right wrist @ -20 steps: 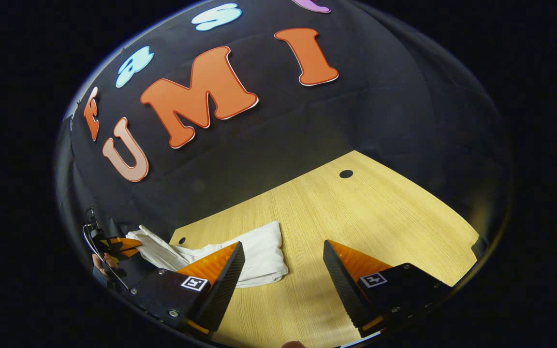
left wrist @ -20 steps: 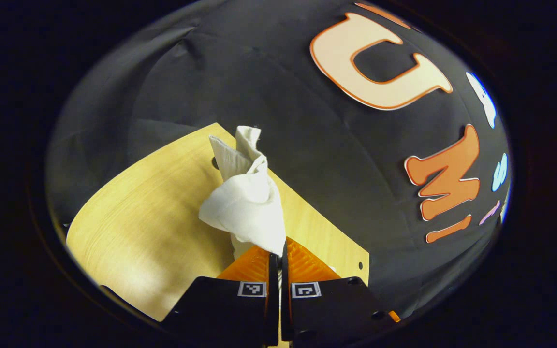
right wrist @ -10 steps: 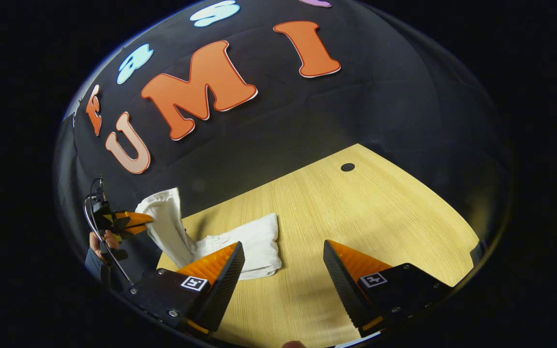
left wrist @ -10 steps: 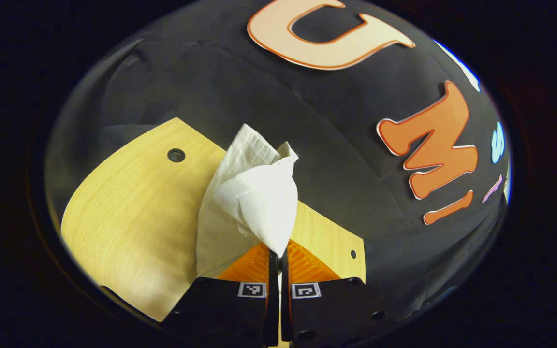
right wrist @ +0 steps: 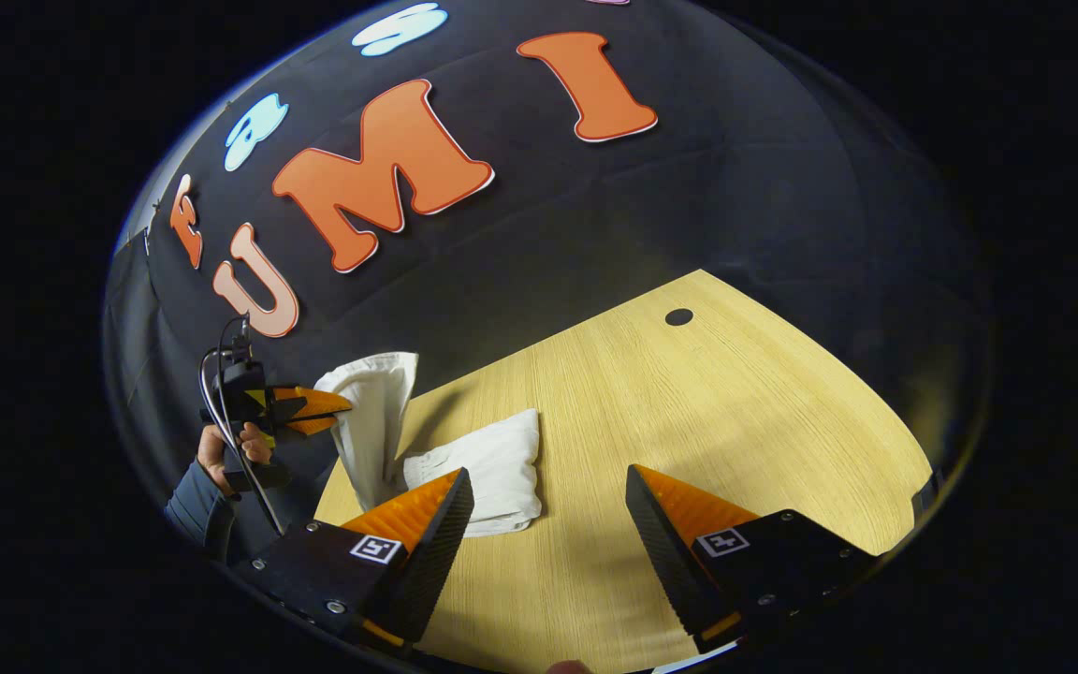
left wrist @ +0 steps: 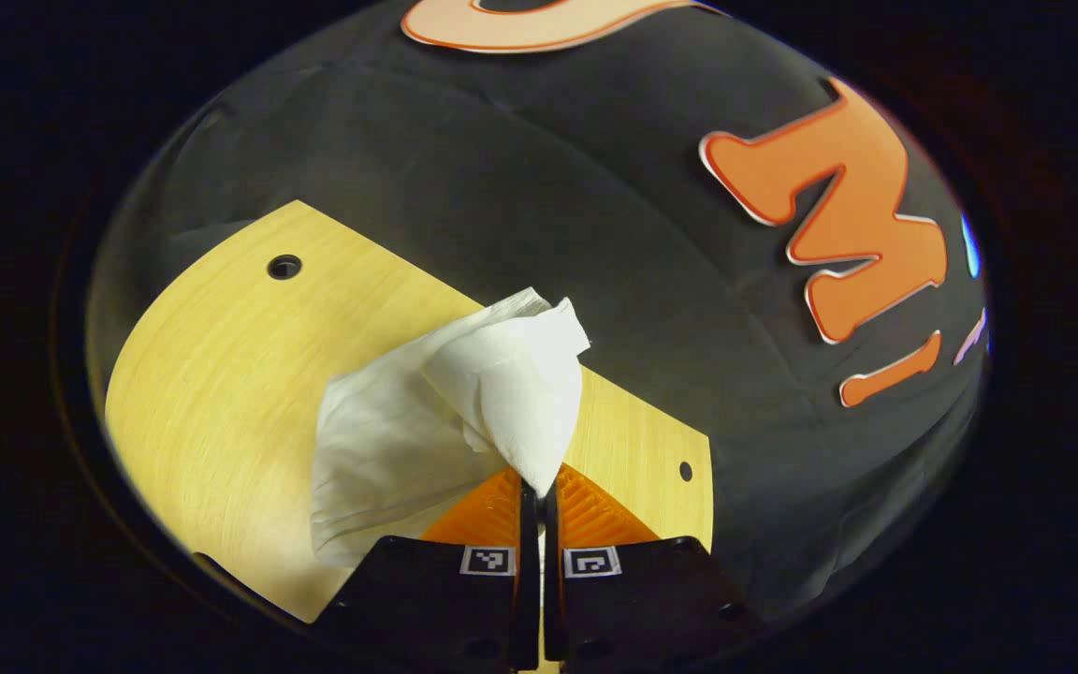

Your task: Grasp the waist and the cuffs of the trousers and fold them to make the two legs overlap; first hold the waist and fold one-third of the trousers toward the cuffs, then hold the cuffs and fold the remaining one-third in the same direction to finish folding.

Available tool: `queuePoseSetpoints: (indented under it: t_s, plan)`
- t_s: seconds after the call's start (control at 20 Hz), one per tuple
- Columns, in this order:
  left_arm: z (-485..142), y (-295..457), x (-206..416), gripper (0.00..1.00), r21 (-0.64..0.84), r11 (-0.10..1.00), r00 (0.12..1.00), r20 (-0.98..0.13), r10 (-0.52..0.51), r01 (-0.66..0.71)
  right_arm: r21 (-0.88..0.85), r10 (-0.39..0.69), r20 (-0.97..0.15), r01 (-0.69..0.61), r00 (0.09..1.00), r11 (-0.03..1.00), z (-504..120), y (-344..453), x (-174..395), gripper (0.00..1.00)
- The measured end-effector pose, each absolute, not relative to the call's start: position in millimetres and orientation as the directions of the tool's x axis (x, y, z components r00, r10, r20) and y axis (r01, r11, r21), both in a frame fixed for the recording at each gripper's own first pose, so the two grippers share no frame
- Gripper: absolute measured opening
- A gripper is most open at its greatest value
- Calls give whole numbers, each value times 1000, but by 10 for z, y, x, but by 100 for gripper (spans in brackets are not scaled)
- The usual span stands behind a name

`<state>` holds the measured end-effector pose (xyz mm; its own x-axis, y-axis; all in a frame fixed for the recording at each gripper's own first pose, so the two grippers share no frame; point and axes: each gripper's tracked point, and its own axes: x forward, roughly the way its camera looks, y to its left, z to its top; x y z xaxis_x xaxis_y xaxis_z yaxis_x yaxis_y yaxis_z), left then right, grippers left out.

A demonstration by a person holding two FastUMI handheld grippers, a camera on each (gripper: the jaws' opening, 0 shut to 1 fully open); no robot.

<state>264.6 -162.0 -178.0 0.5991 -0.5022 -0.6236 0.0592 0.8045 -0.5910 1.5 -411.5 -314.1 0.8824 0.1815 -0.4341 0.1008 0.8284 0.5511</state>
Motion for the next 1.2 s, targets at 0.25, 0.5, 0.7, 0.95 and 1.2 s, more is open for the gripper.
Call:
queuePoseSetpoints:
  t_s: [0.25,0.5,0.7,0.95,1.2]
  plan:
    - [-1992,-2440,2345,6,-564,811,553,-632,-544,154,554,184,-441,105,878,826,-3212,-4226,25,99]
    - [-2617,-3097,1765,6,-475,817,434,-693,-576,326,553,205,-453,93,867,828,-3261,-4261,27,99]
    - [-2799,-3350,1149,31,-443,740,329,-694,-641,506,540,208,-444,75,872,838,-3212,-4270,36,98]
    - [-2360,-3102,1069,91,-316,728,436,-633,-640,609,476,179,-396,34,901,879,-2937,-4226,106,98]
    - [-1685,-2538,1197,100,-117,808,670,-497,-552,578,338,146,-287,-43,947,940,-2406,-4018,173,99]
